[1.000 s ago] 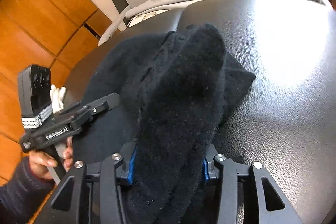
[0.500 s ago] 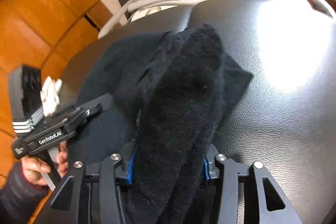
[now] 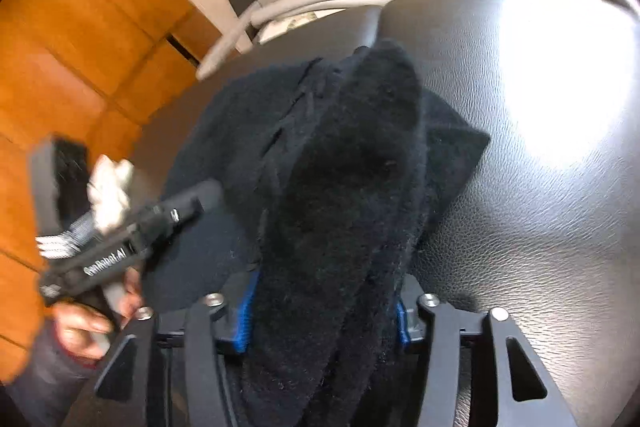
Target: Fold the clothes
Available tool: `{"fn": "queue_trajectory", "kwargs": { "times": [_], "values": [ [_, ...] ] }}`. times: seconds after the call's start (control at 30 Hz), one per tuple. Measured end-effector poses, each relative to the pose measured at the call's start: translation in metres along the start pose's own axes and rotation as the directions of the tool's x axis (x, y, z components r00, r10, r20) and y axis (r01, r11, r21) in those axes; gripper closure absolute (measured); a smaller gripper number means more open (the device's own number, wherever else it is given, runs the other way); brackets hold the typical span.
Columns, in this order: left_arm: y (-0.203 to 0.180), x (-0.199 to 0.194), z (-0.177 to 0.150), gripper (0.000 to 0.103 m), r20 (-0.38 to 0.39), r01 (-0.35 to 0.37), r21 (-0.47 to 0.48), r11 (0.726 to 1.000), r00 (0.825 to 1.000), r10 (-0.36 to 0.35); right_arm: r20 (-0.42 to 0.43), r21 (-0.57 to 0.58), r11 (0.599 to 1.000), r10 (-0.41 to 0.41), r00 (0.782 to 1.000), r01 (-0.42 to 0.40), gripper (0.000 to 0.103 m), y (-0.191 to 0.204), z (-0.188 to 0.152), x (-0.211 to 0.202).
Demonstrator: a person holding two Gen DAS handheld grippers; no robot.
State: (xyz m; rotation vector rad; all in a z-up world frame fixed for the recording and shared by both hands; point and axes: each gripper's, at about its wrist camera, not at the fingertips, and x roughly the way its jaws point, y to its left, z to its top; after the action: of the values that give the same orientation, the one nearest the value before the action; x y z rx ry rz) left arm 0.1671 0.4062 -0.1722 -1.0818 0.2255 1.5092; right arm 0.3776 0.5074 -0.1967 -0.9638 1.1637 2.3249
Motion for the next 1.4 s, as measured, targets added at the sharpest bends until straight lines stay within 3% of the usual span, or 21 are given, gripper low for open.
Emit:
{"fn": "queue_trajectory", "kwargs": {
  "times": [0.07,0.17,0.3,0.43,0.6,0.73,0.93,1.1,1.23,1.33,1.4],
  "values": [
    [0.005,-0.001,-0.002,0.051,0.008,0.032,-0.014,0.999,0.999,-0.031,0.013,0.059,0.997,0.052,0.999,-0.053,0.045,-0.01,0.0,-0.002],
    [-0.004,-0.011,-0.005,0.068,0.065,0.021,0.006,1.0,0.998,-0.021,0.017,0.052,0.998,0.036,0.999,-0.036,0.061,-0.005,-0.001,-0.002],
    [-0.006,-0.032,-0.009,0.07,0.145,0.002,-0.004,1.0,0.989,-0.001,0.024,0.004,1.0,0.025,0.999,-0.025,0.068,0.015,0.001,-0.001],
    [0.012,-0.061,-0.014,0.07,0.199,-0.032,-0.028,0.999,0.979,0.037,0.0,-0.051,0.996,0.077,0.997,-0.077,0.069,0.045,0.009,0.005],
    [0.049,-0.115,-0.016,0.07,0.292,-0.108,-0.088,0.99,0.947,0.13,-0.047,-0.13,0.981,0.141,0.989,-0.146,0.069,0.093,0.026,0.033],
    [0.079,-0.159,-0.021,0.07,0.355,-0.167,-0.15,0.974,0.911,0.211,-0.099,-0.213,0.952,0.203,0.974,-0.22,0.07,0.152,0.043,0.063],
    [0.134,-0.249,-0.026,0.07,0.446,-0.28,-0.266,0.922,0.813,0.375,-0.181,-0.36,0.864,0.304,0.935,-0.351,0.07,0.273,0.068,0.105],
    [0.177,-0.353,-0.02,0.07,0.531,-0.385,-0.343,0.857,0.673,0.515,-0.242,-0.473,0.745,0.404,0.882,-0.471,0.07,0.394,0.083,0.135],
    [0.217,-0.421,-0.016,0.07,0.55,-0.457,-0.415,0.787,0.563,0.617,-0.294,-0.54,0.641,0.463,0.836,-0.545,0.07,0.496,0.087,0.163],
    [0.25,-0.448,-0.015,0.07,0.531,-0.478,-0.464,0.746,0.524,0.666,-0.334,-0.56,0.595,0.475,0.814,-0.576,0.07,0.557,0.085,0.192],
    [0.277,-0.457,-0.017,0.07,0.496,-0.483,-0.503,0.717,0.517,0.697,-0.363,-0.562,0.583,0.463,0.808,-0.587,0.07,0.583,0.082,0.214]
  ]
}}
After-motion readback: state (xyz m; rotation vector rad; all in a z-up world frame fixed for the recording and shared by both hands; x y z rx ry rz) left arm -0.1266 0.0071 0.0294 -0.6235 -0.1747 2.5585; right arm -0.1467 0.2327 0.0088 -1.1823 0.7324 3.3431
